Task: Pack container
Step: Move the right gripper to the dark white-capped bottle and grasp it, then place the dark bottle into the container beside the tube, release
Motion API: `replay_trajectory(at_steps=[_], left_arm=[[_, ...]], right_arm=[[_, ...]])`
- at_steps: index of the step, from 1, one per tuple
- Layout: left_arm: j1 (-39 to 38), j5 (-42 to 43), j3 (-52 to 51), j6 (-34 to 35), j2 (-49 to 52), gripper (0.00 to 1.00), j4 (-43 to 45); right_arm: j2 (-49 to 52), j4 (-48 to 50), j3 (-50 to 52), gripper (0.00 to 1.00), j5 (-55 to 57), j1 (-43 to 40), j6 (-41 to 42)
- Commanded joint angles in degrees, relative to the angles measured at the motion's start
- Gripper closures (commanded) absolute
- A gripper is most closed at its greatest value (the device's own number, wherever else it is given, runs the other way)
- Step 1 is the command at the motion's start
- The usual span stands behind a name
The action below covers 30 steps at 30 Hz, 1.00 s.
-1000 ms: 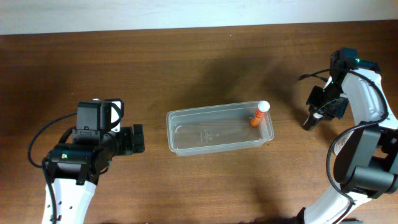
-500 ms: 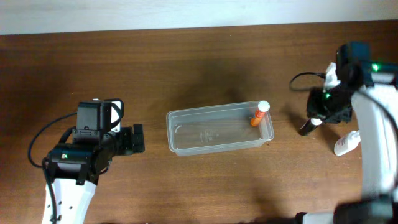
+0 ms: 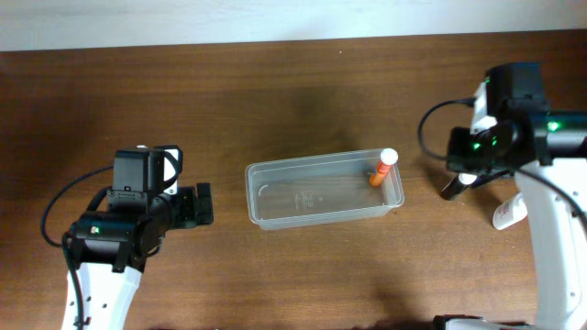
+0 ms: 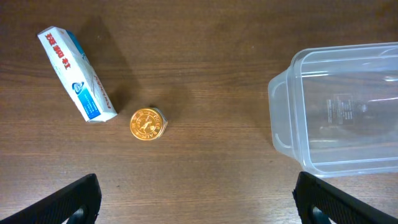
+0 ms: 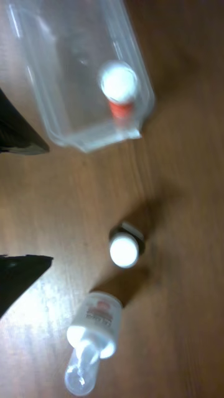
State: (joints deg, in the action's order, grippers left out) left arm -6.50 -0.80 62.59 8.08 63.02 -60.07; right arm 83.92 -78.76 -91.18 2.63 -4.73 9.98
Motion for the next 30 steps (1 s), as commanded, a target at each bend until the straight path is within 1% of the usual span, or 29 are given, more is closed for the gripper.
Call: replay_trajectory(at_steps=[1,7,14,21,23,27,28,30], left_arm=[[0.28,0.61,1.11,-0.87,-0.02,0.01,0.0],[0.28,0.61,1.11,-0.87,-0.02,0.01,0.0],[0.28,0.63,1.11,-0.87,-0.02,0.01,0.0],[0.28,0.63,1.11,-0.87,-0.02,0.01,-0.02],[0.28,0.61,1.11,-0.87,-0.02,0.01,-0.02],[0.28,0.61,1.11,-0.87,-0.02,0.01,-0.02],[0.28,0.63,1.11,-0.87,-0.02,0.0,-0.02],[0.28,0.63,1.11,-0.87,-0.02,0.0,-0.02]], right_arm=[[4.26,0.74,-0.17,0.55,1.88,-4.42,1.46],[15.23,1.99,0.66,0.54,0.33,-8.46,1.46],[26.45,4.35,0.98,0.54,-1.64,-9.55,1.2],[29.75,6.8,2.58,0.54,-1.77,-9.64,1.22],[29.92,6.86,2.62,0.58,-1.77,-9.64,1.22],[29.92,6.64,2.62,0.77,-1.77,-9.64,1.22],[29.92,6.62,2.62,0.8,-1.77,-9.64,1.22],[29.92,6.6,2.62,0.82,-1.77,-9.64,1.22]])
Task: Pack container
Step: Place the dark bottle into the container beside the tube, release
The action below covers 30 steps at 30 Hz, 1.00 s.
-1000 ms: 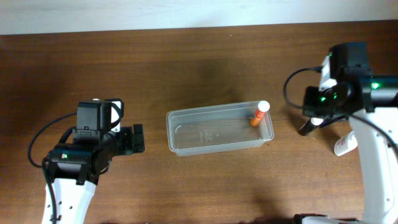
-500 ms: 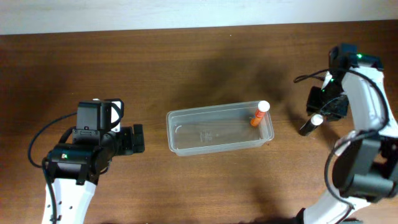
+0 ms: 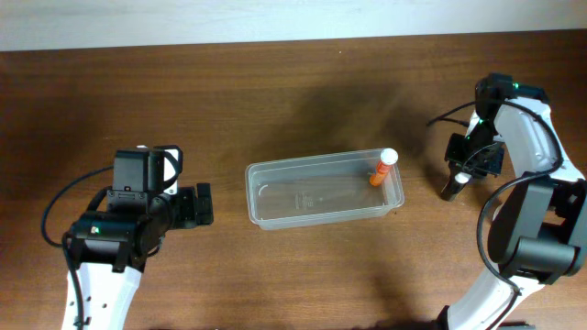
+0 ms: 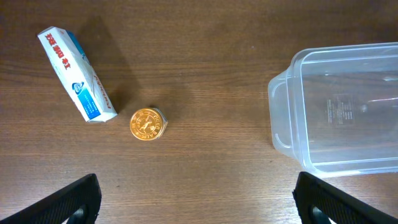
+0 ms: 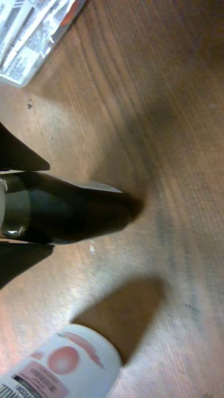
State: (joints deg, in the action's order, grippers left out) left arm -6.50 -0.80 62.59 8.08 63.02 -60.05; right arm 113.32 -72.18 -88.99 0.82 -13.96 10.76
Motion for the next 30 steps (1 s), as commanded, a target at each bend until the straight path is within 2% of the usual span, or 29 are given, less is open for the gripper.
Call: replay_trajectory(at_steps=[1,9,16,22,30], left_arm=[[0.28,0.63,1.11,-0.87,-0.02,0.0,-0.04],[0.28,0.61,1.11,-0.87,-0.02,0.01,-0.02],[0.28,0.61,1.11,-0.87,-0.02,0.01,-0.02],[0.28,0.61,1.11,-0.87,-0.02,0.01,-0.02],[0.28,0.61,1.11,-0.87,-0.02,0.01,-0.02]], right_arm=[[0.52,0.0,0.44,0.82,-0.09,-0.42,0.44],[-4.66,-4.5,-1.64,0.84,-0.83,0.98,-0.94],[-20.02,-10.29,-2.93,0.83,-2.75,7.1,-4.57],[-32.35,-13.66,-2.91,0.83,-2.78,16.48,-4.48],[-32.5,-11.37,-1.03,0.83,-2.78,26.71,-1.07]])
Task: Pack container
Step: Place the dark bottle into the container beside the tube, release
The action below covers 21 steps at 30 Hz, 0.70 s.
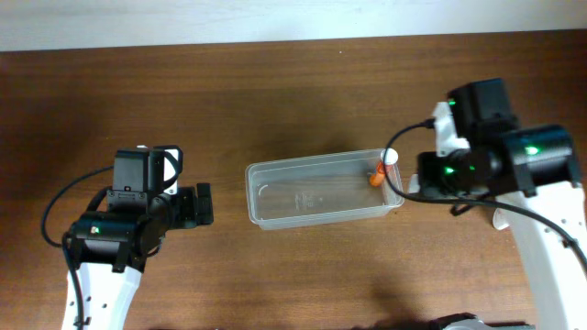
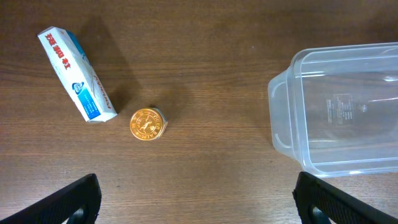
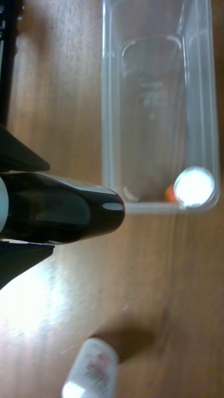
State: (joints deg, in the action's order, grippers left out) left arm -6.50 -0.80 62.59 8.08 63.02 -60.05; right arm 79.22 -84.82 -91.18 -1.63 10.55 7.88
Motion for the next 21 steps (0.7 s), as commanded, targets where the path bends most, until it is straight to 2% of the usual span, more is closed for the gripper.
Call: replay_trajectory(at_steps=[1,18,21], left_arm=[[0.28,0.61,1.11,-0.87,-0.02,0.0,-0.04],[0.28,0.61,1.11,-0.87,-0.02,0.0,-0.07],[0.28,0.61,1.09,-0.87,-0.02,0.01,-0.07]], right_arm=[[2.32,2.25,2.12,0.83,-0.33,2.95,2.08],[14.51,21.27,18.25,0.83,-0.24,4.44,3.32],[14.97,23.06,18.99,0.77,-0.07,4.44,3.3]])
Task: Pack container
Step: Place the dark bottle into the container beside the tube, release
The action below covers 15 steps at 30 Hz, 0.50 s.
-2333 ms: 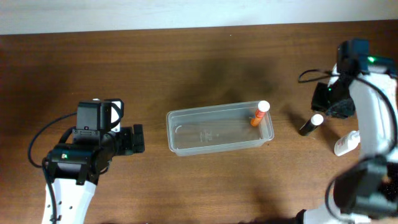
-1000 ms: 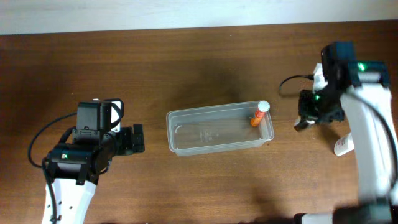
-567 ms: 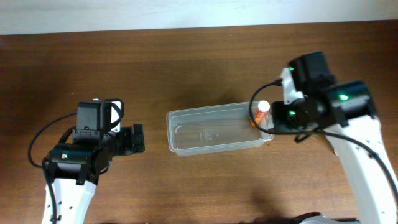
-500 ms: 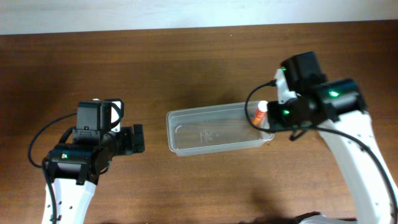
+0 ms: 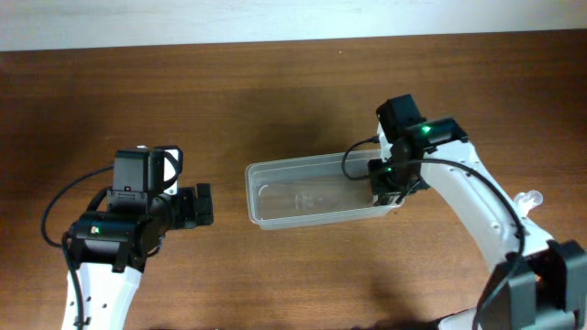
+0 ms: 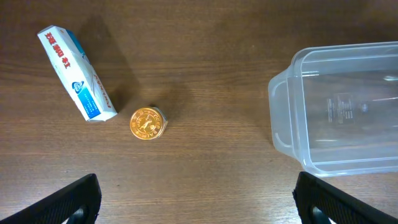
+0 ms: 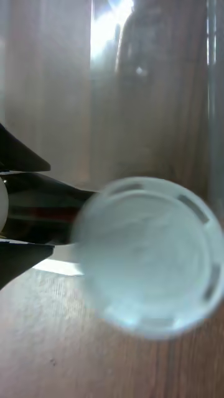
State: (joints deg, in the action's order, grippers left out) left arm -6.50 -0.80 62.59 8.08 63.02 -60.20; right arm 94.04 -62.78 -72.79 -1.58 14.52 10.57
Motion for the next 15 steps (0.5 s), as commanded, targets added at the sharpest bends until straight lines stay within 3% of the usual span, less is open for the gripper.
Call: replay_trajectory(at_steps=[1,10,15], left_arm=[[0.28,0.61,1.09,-0.87,-0.02,0.01,0.09],[0.28,0.61,1.11,-0.87,-0.02,0.01,0.07],[0.28,0.61,1.11,-0.87,-0.02,0.01,0.07]], right_arm=[[0.15,1.36,0.61,0.75,-0.11,0.46,0.52],[-1.2,0.79,-0.39,0.61,-0.11,0.46,0.42],[-5.92,-4.2,-6.73,0.6,3.52,0.31,1.57]])
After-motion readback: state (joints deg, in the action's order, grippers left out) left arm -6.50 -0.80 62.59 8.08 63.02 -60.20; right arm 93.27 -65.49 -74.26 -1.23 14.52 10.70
